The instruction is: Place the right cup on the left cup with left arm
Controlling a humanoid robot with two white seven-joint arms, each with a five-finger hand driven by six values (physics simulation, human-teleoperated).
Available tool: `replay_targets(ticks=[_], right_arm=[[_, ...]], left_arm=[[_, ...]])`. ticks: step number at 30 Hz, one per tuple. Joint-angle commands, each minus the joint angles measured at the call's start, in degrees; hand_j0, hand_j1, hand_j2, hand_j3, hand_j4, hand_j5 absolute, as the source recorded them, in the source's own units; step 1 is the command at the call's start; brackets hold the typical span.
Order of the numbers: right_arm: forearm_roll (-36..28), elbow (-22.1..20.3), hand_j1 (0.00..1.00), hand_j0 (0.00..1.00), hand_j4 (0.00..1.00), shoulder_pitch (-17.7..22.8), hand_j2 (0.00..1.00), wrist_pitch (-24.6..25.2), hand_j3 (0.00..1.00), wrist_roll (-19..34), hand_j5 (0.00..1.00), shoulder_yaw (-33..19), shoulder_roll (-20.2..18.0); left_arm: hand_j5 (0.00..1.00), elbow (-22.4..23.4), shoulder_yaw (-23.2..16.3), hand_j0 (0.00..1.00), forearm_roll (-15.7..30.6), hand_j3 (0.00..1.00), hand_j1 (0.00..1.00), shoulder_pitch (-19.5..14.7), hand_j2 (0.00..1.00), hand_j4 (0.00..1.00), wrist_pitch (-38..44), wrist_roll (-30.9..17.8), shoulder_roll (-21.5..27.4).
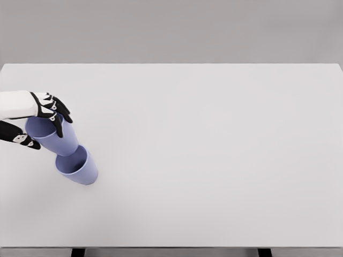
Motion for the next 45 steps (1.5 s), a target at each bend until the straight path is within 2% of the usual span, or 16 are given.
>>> replay_targets(ticks=[1, 12, 22, 26, 33, 45], right_arm=[[0.06, -0.03, 1.0, 1.0, 1.0, 0.0, 1.0, -0.03, 1.0, 0.03, 1.0, -0.01, 0.0], [0.06, -0.02, 1.0, 1.0, 1.0, 0.0, 1.0, -0.03, 1.0, 0.03, 1.0, -0.01, 0.0], [0.06, -0.03, 1.0, 1.0, 1.0, 0.0, 1.0, -0.03, 1.0, 0.03, 1.0, -0.01, 0.0], [0.06, 0.06, 1.0, 1.0, 1.0, 0.0, 1.0, -0.03, 1.0, 0.03, 1.0, -0.01, 0.0], [0.06, -0.03, 1.0, 1.0, 1.0, 0.0, 1.0, -0.03, 1.0, 0.03, 1.0, -0.01, 0.0], [0.06, 0.06, 1.0, 1.0, 1.0, 0.0, 1.0, -0.03, 1.0, 0.03, 1.0, -0.01, 0.0]], left_arm=[[0.5, -0.01, 0.01, 0.5, 0.46, 0.5, 0.5, 0.01, 0.5, 0.5, -0.02, -0.71, 0.3], [0.48, -0.09, 0.8, 0.48, 4.59, 0.48, 0.48, -0.52, 0.48, 0.48, -0.02, -5.72, 0.13], [0.45, -0.09, 1.07, 0.45, 6.35, 0.45, 0.45, -3.07, 0.45, 0.45, -0.02, -7.04, -1.54], [0.45, -0.09, 1.07, 0.45, 7.23, 0.45, 0.45, -3.33, 0.45, 0.45, -0.02, -9.43, -1.54], [0.45, -0.01, 0.98, 0.45, 7.58, 0.45, 0.45, -3.51, 0.45, 0.45, -0.02, -9.43, -2.95], [0.66, -0.01, 0.98, 0.66, 7.58, 0.66, 0.66, -3.33, 0.66, 0.66, -0.02, -9.43, -2.33]])
